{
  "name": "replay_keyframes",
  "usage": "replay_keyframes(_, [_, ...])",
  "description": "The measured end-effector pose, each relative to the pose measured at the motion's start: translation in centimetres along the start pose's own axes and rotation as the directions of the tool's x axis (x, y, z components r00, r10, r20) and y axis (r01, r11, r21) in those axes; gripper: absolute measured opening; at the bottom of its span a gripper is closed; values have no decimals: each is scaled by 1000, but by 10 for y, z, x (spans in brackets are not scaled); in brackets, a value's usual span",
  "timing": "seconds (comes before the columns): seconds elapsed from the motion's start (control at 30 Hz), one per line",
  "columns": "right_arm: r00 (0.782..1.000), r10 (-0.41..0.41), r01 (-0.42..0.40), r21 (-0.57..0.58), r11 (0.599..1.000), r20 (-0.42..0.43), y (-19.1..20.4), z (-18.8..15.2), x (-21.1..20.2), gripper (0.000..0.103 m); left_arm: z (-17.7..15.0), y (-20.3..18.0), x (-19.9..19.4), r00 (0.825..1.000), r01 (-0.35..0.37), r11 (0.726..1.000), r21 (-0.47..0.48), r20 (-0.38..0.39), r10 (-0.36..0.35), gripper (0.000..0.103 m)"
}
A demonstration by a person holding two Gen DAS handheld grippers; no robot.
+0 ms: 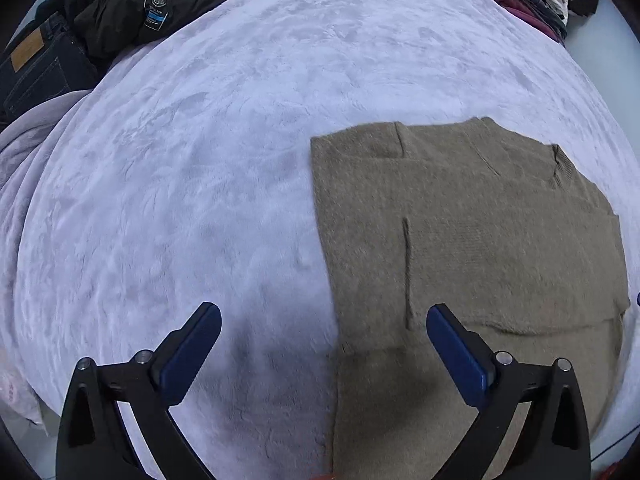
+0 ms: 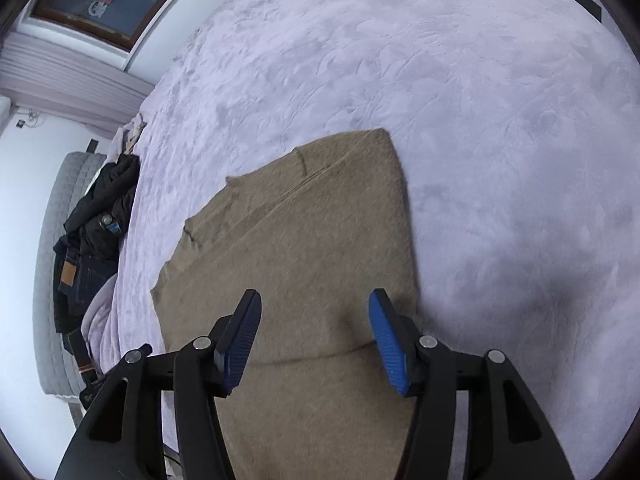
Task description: Fold small clothes
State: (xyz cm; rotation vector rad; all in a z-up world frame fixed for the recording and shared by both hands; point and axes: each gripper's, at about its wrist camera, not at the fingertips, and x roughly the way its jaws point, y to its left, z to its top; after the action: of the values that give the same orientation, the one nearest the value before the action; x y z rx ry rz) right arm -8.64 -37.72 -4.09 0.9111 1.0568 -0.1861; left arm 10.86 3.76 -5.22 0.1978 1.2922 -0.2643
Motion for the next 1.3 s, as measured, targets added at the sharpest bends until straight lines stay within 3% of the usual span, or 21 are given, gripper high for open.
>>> replay_keyframes(0.2, [997, -9, 2, -85, 996, -82, 42, -46, -3, 71, -33, -21, -23, 999, -7, 998, 59, -51, 10, 103])
replay_keyframes(0.6, [986, -68, 37, -199, 979, -153, 105, -119, -20, 71, -85, -32, -73, 995, 47, 992, 114, -97, -35, 103])
replay_keyframes(0.87, [987, -51, 31, -134, 991, -151, 115, -154, -35, 71, -120, -33, -90, 989, 86, 984, 157, -133, -65, 103])
replay_keyframes(1.0, [989, -64, 45, -141, 989, -134, 120, -168, -43, 71, -133, -30, -102, 996, 60, 974, 218, -76, -45, 103])
replay_keyframes(1.3, [993, -99, 87, -162, 983, -69, 101, -198, -67, 71, -158, -12, -91, 979, 172, 960, 223, -144, -142, 103])
